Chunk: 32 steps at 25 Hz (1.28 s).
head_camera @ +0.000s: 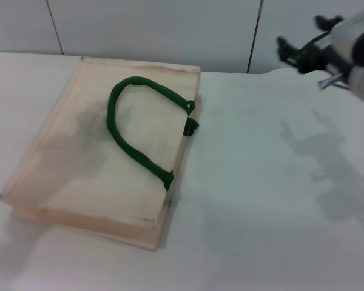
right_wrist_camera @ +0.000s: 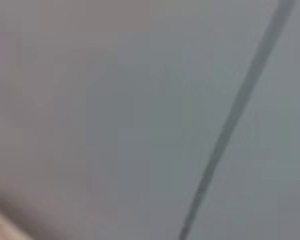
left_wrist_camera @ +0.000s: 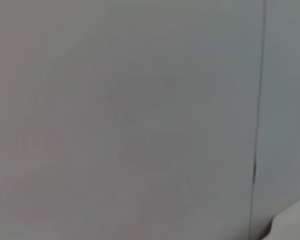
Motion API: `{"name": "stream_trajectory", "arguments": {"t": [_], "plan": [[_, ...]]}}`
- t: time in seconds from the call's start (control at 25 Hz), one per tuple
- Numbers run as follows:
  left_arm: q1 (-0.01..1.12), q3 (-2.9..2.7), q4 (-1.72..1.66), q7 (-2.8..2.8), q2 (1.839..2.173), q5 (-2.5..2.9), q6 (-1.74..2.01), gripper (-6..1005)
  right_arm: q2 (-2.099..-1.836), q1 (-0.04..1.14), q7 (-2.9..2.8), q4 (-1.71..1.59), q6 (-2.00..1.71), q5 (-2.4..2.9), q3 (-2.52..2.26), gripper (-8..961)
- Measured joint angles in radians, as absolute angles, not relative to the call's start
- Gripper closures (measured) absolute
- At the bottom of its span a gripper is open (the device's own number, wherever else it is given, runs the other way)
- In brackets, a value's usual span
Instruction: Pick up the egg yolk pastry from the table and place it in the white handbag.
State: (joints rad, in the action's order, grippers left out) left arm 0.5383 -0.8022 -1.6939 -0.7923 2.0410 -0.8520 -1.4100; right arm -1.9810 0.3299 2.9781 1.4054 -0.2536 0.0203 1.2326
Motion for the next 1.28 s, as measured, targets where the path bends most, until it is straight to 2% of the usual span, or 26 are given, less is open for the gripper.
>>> {"name": "stream_trajectory", "arguments": {"t": [0.04,0.2,0.72,1.0,1.28], "plan": [[0.523,-0.806,-1.671,-0.810,2.042,-0.881,-1.377,538,-1.999,0.314,2.980,1.399,-0.233,0.023,1.267,170],[0.484,-0.810,-1.582,-0.898,2.044,-0.999,-1.278,541,-2.019,0.288,2.972,1.348,-0.137,0.030,1.329,171],[0.464,-0.801,-1.167,-1.431,2.045,-1.375,-1.151,546,-2.022,0.295,2.863,1.025,0.255,0.025,1.456,173],[0.467,-0.798,-0.960,-1.743,2.044,-1.591,-1.104,547,-2.023,0.348,2.857,0.889,0.287,0.023,1.477,173],[0.479,-0.805,-0.875,-1.851,2.044,-1.716,-1.044,547,-2.025,0.351,2.854,0.872,0.324,0.023,1.471,173]]}}
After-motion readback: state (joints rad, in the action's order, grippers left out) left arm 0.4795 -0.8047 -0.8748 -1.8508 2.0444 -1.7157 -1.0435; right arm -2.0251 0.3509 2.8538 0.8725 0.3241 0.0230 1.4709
